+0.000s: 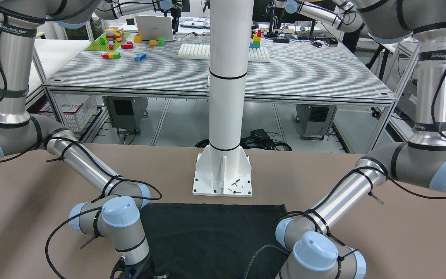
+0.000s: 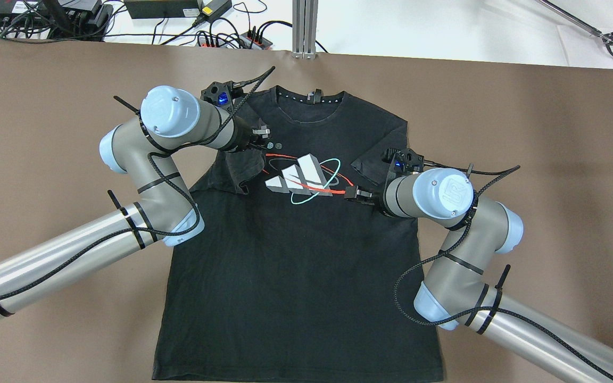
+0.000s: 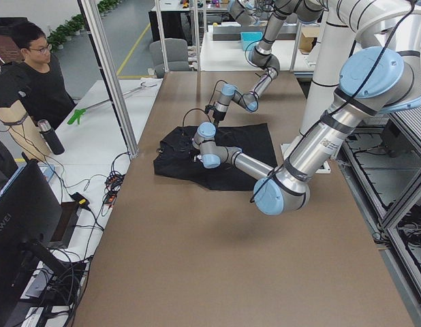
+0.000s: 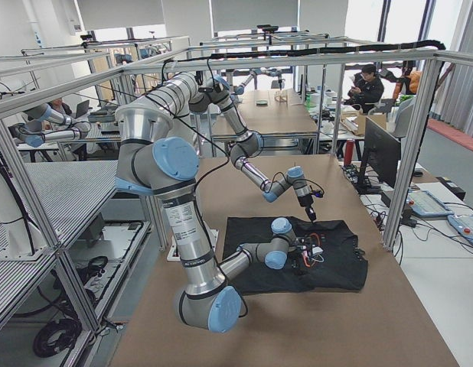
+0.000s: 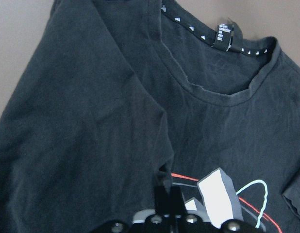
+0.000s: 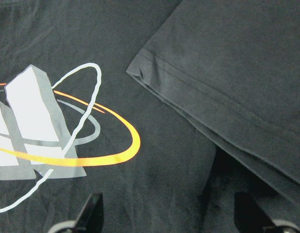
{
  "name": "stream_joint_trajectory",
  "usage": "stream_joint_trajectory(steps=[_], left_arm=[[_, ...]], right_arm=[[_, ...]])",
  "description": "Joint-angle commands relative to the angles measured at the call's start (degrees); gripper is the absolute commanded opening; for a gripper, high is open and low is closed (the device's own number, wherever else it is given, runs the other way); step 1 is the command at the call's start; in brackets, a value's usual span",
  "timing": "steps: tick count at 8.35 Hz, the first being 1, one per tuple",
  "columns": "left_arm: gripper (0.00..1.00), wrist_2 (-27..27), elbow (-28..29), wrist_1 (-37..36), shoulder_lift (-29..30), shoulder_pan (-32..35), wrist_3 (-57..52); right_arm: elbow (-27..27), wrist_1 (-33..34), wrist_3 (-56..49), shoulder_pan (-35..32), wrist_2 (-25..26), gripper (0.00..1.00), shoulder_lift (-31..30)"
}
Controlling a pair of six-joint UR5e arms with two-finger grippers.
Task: Fold clothes
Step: 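Grasp the other sleeve with the left gripper and fold it inward, then move both grippers to the hem corners nearest the robot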
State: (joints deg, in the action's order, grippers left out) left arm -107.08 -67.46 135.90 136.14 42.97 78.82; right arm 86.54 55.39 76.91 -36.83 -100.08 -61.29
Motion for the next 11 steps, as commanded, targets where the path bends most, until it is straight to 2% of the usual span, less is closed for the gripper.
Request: stream_joint_trajectory(steps=[1,3,4,5,6,7,8,9,10,11], left_arm=[[0.00,3.44,2.58,-0.03,1.41,-1.47,0.37],[0.04,4.07,2.86,0.15,1.67,-1.74,0.98],[0.15,4.25,3.12,-0.20,2.19,-1.92,1.59],[0.85,4.42,3.82,0.24,2.37,-1.75,1.51],[0.94,4.51,0.86,0.50,1.16,-1.48,2.30],[0.94,4.86,-5.17,0.16,-3.64,-1.66,2.57],[0.94,6.69,-13.32,0.15,-11.08,-2.44,3.61],[0.94,9.32,-22.71,-0.02,-19.34,-5.41,3.97],[0.94,12.48,-28.99,-0.02,-25.34,-8.22,4.84],[0.94,13.82,-32.88,-0.02,-29.14,-10.25,7.12]], right_arm=[[0.03,-0.02,0.08,0.00,0.06,0.95,-0.14],[-0.06,-0.02,0.08,0.00,-0.03,0.95,-0.05],[0.03,-0.02,0.08,0.00,0.06,0.95,-0.05],[0.64,-0.02,0.17,0.00,0.06,0.95,-0.14],[2.56,0.33,0.52,-0.09,0.06,0.95,-1.01],[5.19,0.77,0.69,0.09,0.06,0.95,-2.76],[8.00,0.86,0.96,0.26,0.41,0.95,-5.48],[12.55,0.86,4.18,2.61,5.02,0.95,-9.85],[17.99,2.78,9.00,6.64,10.55,0.94,-14.51],[23.79,8.54,13.22,9.38,13.91,0.94,-17.17]])
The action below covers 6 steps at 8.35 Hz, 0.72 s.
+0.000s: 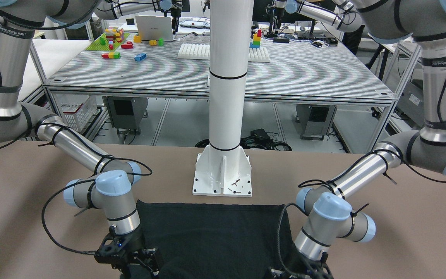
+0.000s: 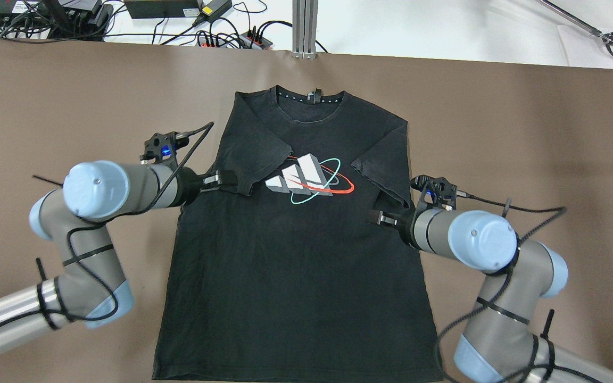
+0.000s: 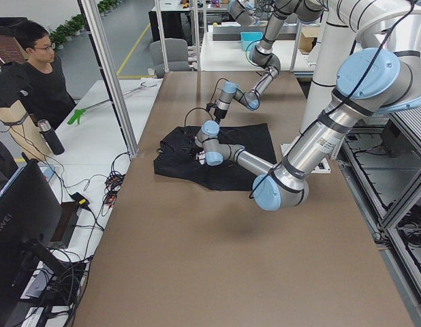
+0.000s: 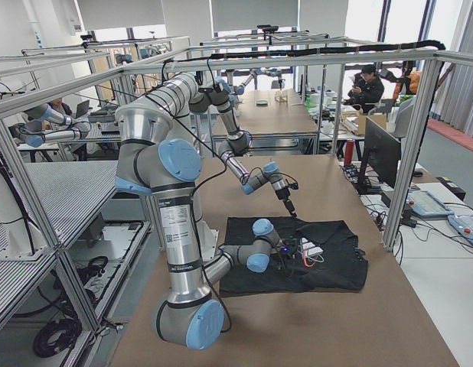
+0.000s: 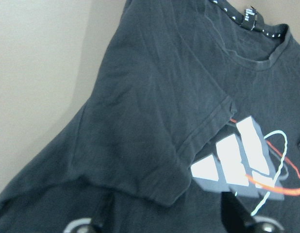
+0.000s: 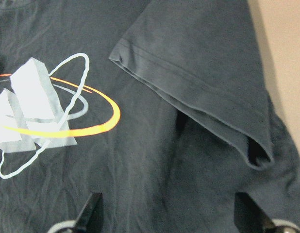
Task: Fold clothes
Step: 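Move both grippers to the hem corners nearest the robot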
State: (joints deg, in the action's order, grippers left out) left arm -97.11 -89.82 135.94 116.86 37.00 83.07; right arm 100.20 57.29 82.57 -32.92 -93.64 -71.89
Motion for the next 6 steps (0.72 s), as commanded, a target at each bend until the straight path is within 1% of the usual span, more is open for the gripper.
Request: stream_joint_trajectory(steps=[1,2,3,4,5,6], left_arm=[[0.94,4.72,-13.33,-0.06,-12.68,-5.79,4.80],[0.94,6.74,-16.41,-0.06,-15.67,-7.89,5.26],[0.94,8.58,-19.22,-0.06,-18.92,-9.83,5.61],[0.94,10.34,-20.73,-0.06,-20.87,-11.06,5.61],[0.94,11.05,-21.09,-0.06,-21.41,-11.51,5.61],[0.94,11.24,-21.18,-0.06,-21.41,-11.86,5.61]], right_arm=[[15.58,13.65,12.48,8.54,9.59,0.92,-8.60],[19.46,16.16,18.18,12.14,11.70,0.83,-11.67],[23.16,16.19,22.59,16.96,13.90,0.74,-17.00],[26.76,16.19,24.81,21.01,15.75,0.69,-22.97],[27.32,16.19,27.44,23.66,16.11,0.66,-25.73],[27.33,16.27,28.08,25.08,15.94,0.63,-25.93]])
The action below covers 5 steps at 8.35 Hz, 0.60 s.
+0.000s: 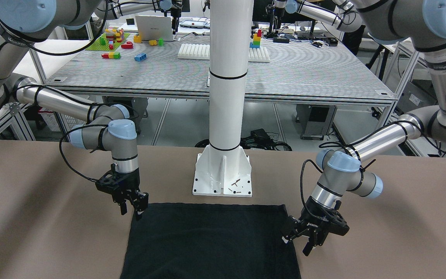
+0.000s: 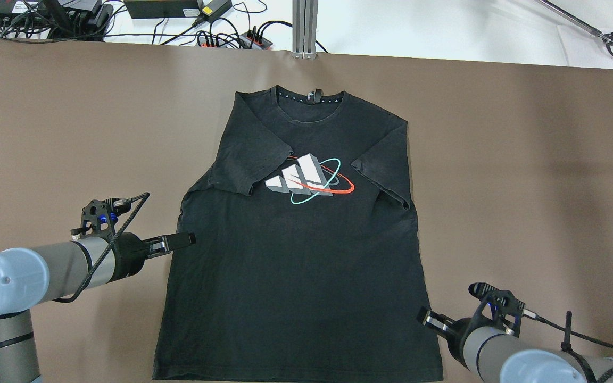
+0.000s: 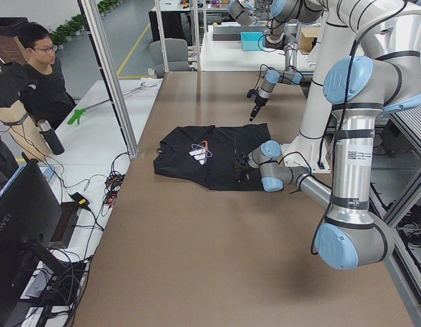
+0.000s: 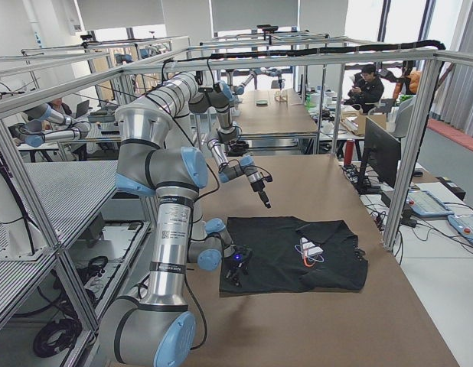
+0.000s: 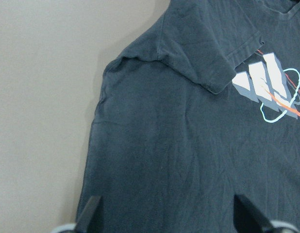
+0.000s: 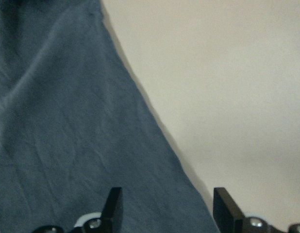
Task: Fold clothes
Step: 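Move both grippers to the hem corners nearest the robot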
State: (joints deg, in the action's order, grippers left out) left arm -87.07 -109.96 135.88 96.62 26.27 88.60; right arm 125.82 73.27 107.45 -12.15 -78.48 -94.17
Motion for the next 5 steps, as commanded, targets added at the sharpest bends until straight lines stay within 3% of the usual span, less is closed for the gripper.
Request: stream_joint_trajectory(steps=[1,5], left_arm=[[0.94,3.29,-1.13,0.00,-1.17,-2.52,0.43],[0.94,5.33,-1.48,-0.09,-1.17,-4.21,0.70]], right_arm=[[1.54,0.29,3.55,5.80,0.61,0.60,-3.65],[-0.65,0.56,6.28,7.84,0.69,0.50,-3.48]])
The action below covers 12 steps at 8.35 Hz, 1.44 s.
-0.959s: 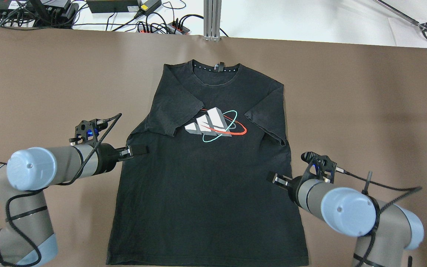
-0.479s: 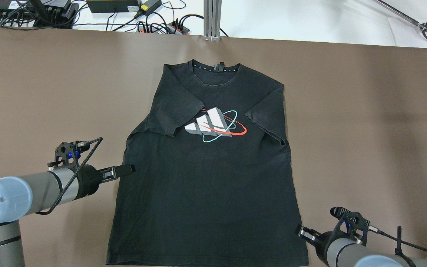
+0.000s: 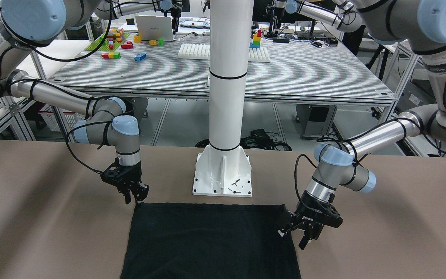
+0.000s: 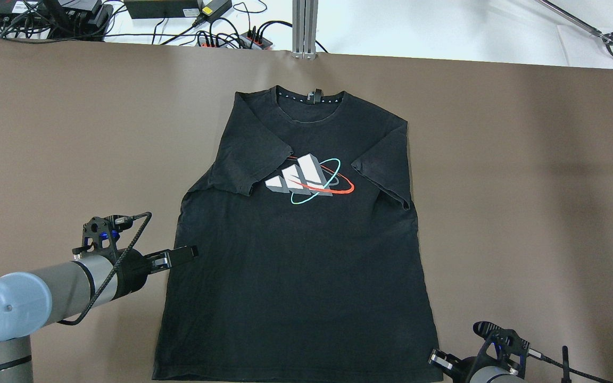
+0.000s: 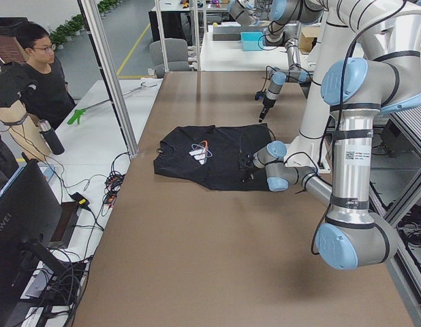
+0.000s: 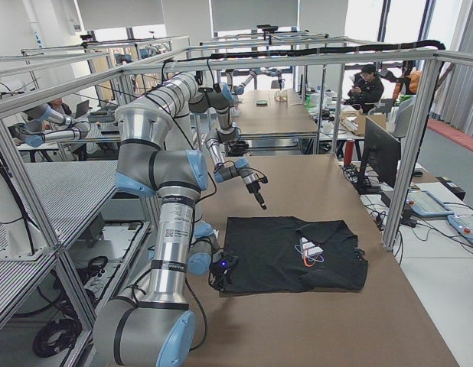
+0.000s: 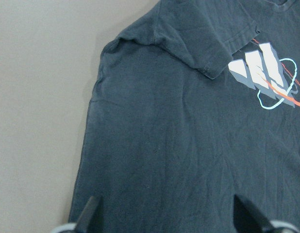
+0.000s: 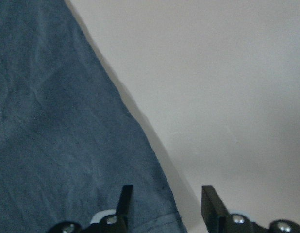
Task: Fold clothes
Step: 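Move both grippers to the hem corners nearest the robot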
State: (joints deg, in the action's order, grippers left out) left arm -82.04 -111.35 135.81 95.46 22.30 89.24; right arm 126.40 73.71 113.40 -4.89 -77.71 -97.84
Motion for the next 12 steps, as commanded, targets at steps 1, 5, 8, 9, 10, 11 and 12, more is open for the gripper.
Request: stream_joint_trajectory(steps=[1,5,8,9,10,11,12], left_arm=[[0.94,0.39,-0.09,-0.02,-0.01,-0.24,0.05],[0.94,0.48,-0.09,-0.02,-0.01,-0.15,0.14],[0.94,0.65,-0.09,-0.02,-0.45,-0.07,0.14],[0.94,0.66,-0.09,-0.02,-0.54,-0.07,0.05],[0.94,0.66,-0.09,-0.02,-0.45,-0.15,0.14],[0.94,0.66,-0.09,-0.02,-0.45,-0.24,0.14],[0.94,0.66,-0.09,-0.02,-0.37,-0.24,1.53]], right_arm=[[-1.33,0.12,0.33,0.58,-0.16,0.47,0.37],[-1.59,0.12,0.33,2.07,-0.25,0.38,1.25],[-1.77,0.12,0.33,4.00,0.02,0.28,1.34],[-1.42,0.12,0.33,3.92,-0.07,0.06,1.25],[-1.42,0.12,-0.20,3.83,-0.07,0.00,1.25],[-1.24,0.12,-0.55,3.48,-0.24,0.00,1.25],[0.15,0.12,-0.55,3.22,-0.33,0.00,0.81]])
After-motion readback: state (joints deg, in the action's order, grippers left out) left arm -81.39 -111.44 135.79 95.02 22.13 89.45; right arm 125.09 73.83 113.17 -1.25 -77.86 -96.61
